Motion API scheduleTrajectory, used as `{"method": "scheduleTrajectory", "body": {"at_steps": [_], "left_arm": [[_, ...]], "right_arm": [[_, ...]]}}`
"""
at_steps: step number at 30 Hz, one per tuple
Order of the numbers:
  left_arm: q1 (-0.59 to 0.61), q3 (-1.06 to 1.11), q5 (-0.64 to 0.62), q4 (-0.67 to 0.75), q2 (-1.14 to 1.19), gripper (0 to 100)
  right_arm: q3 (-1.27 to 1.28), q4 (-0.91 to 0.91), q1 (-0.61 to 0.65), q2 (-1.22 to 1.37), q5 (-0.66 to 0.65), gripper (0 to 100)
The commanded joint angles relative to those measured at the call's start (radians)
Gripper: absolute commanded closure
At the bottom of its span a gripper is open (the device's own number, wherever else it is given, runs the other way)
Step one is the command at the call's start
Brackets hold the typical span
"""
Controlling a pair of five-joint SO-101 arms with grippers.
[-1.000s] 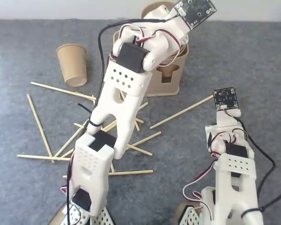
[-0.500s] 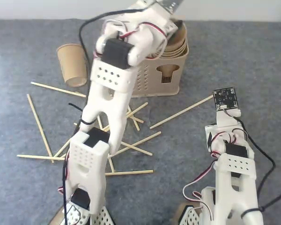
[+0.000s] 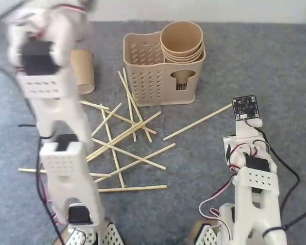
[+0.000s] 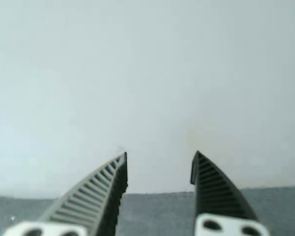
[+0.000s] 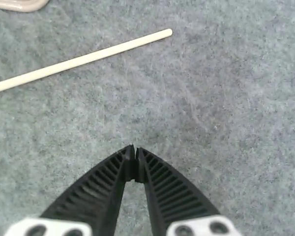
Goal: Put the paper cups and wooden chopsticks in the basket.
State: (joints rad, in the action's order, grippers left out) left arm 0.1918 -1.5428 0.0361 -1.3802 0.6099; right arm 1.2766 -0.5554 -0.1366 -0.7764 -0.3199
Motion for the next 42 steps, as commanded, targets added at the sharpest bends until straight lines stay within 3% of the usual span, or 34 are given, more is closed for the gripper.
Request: {"method": "scheduleTrajectory", "body": {"at_steps": [1,18,23,28,35,42], "left_arm": [[0.084,0.076,-0.055,0.124,0.049,80],[0.123,0.223,-0.055,0.657,0.482,84],[0.12,0.22,-0.051,0.733,0.614,84],[0.124,0.222,-0.051,0.721,0.695,84],[0.143,0.203,-0.048,0.578,0.707,84],[0.153,-0.058,0.034,0.18,0.709,84]], "right_arm": [[-0.005,0.022,-0.012,-0.03,-0.012,99.1],[0.017,0.039,0.013,-0.035,-0.014,99.1],[0.017,0.041,0.015,-0.033,-0.015,99.1],[0.017,0.041,0.015,-0.031,-0.017,99.1],[0.017,0.041,0.016,-0.03,-0.037,99.1],[0.017,0.041,0.016,-0.03,-0.038,99.1]]}}
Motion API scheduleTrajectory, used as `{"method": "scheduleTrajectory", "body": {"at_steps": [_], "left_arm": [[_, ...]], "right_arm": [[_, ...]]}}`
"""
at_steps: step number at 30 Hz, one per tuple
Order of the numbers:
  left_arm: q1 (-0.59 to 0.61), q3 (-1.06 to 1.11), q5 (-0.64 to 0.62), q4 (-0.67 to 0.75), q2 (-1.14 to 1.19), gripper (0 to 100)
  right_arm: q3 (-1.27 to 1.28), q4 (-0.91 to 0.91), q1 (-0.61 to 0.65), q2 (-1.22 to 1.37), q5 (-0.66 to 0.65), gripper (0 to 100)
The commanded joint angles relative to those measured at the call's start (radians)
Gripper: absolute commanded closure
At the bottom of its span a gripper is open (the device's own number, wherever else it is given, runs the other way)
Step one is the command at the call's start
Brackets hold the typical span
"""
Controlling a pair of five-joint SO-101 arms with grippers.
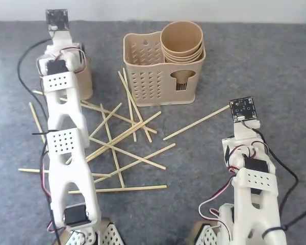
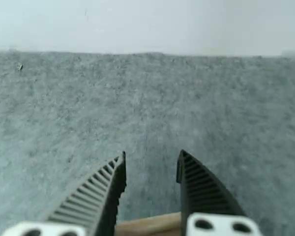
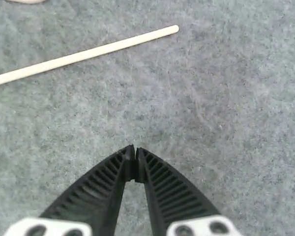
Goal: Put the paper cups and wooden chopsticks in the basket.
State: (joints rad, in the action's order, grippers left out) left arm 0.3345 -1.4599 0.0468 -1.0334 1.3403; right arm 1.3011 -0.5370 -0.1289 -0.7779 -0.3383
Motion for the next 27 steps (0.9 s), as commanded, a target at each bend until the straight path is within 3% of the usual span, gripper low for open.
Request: {"method": "scheduleTrajectory", "body": {"at_steps": [1,7,14,22,27], "left_arm": [[0.009,-0.189,0.023,-0.23,-0.021,84],[-0.012,-0.209,0.049,-0.502,-0.104,84],[-0.014,-0.214,0.048,-0.72,-0.199,84],[0.031,-0.2,0.052,-0.726,-0.308,91],[0.041,0.005,0.063,-0.726,-0.423,93]], "right_arm": [[-0.008,0.022,0.008,-0.028,-0.021,99.1],[-0.008,0.022,0.008,-0.028,-0.021,99.1],[-0.008,0.024,0.008,-0.028,-0.021,99.1],[-0.008,0.031,0.008,-0.028,-0.021,99.1],[-0.008,0.036,0.008,-0.028,-0.02,99.1]]}}
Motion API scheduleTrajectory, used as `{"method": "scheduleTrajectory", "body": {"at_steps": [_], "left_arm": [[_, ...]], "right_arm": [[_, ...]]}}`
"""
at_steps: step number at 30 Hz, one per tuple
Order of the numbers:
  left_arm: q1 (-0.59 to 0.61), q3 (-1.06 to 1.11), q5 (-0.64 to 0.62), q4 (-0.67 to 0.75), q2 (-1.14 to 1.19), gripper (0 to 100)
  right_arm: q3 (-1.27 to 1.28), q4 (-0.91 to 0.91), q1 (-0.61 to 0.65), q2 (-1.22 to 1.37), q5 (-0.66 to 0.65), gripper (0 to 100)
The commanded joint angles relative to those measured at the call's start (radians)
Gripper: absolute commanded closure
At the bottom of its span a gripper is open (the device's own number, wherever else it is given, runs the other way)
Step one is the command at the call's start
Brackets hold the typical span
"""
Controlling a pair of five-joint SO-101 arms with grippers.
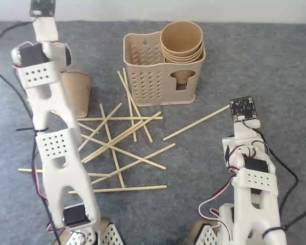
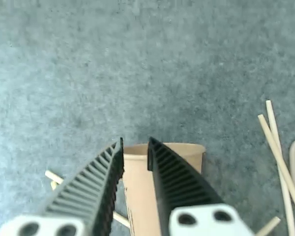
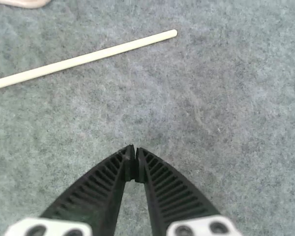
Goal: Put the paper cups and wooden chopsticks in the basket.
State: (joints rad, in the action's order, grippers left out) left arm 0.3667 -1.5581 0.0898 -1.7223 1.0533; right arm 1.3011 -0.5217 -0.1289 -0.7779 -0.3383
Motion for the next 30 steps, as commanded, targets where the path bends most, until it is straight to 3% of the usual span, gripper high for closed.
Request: {"method": "scheduleTrajectory", "body": {"at_steps": [1,9,14,21,25,30], "left_arm": [[0.009,0.16,0.032,-0.035,-0.17,93],[-0.02,0.249,0.028,0.061,-0.311,91],[-0.032,0.246,-0.034,0.195,-0.23,81],[-0.057,0.246,0.0,0.399,-0.095,80],[-0.071,0.249,0.071,0.408,-0.032,80],[-0.072,0.245,0.169,0.284,-0.011,81]], "right_arm": [[-0.008,0.021,0.008,-0.028,-0.021,99.1],[-0.008,0.018,0.008,-0.027,-0.018,99.1],[-0.008,0.013,0.005,-0.031,-0.02,99.1],[-0.008,0.013,0.005,-0.031,-0.023,99.1],[-0.008,0.013,0.005,-0.033,-0.023,99.1],[-0.008,0.013,0.005,-0.033,-0.023,99.1]]}}
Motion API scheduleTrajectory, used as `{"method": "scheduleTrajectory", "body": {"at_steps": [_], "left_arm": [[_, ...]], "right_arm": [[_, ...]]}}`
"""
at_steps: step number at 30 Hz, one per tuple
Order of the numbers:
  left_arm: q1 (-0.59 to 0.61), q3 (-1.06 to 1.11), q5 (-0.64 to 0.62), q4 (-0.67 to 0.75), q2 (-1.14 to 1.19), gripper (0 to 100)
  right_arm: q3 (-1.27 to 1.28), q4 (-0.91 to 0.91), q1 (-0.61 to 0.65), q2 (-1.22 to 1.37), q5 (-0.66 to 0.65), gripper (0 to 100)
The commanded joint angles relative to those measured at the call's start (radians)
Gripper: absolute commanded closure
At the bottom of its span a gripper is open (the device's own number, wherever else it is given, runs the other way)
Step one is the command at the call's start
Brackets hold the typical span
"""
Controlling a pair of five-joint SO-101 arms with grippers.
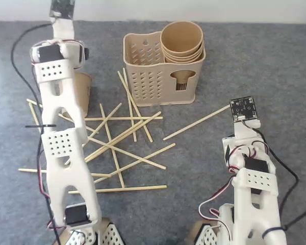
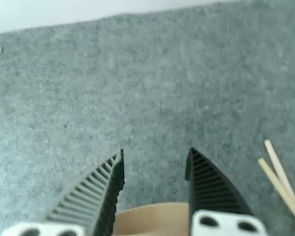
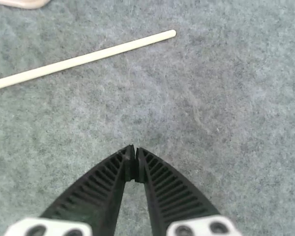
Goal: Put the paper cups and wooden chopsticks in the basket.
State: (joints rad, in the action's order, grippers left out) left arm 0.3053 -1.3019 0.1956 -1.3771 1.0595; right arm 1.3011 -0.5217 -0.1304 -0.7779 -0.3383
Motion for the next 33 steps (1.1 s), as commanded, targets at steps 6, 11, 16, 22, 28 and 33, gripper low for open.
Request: {"method": "scheduleTrajectory", "body": {"at_steps": [6,11,16,22,28,33], "left_arm": [[0.003,-0.005,0.137,-0.106,0.002,84],[0.012,-0.007,0.146,-0.114,0.041,84],[0.006,-0.012,0.239,-0.219,0.038,96],[0.006,-0.007,0.313,-0.382,-0.048,99],[0.04,-0.004,0.295,-0.381,-0.153,99],[0.063,0.127,0.296,-0.381,-0.27,99]], "right_arm": [[-0.008,0.012,0.007,-0.033,-0.023,99.1],[-0.008,0.012,0.005,-0.031,-0.023,99.1],[-0.008,0.012,0.007,-0.028,-0.023,99.1],[-0.008,0.016,0.007,-0.028,-0.023,99.1],[-0.008,0.019,0.004,-0.028,-0.023,99.1],[-0.008,0.021,0.004,-0.028,-0.023,99.1]]}}
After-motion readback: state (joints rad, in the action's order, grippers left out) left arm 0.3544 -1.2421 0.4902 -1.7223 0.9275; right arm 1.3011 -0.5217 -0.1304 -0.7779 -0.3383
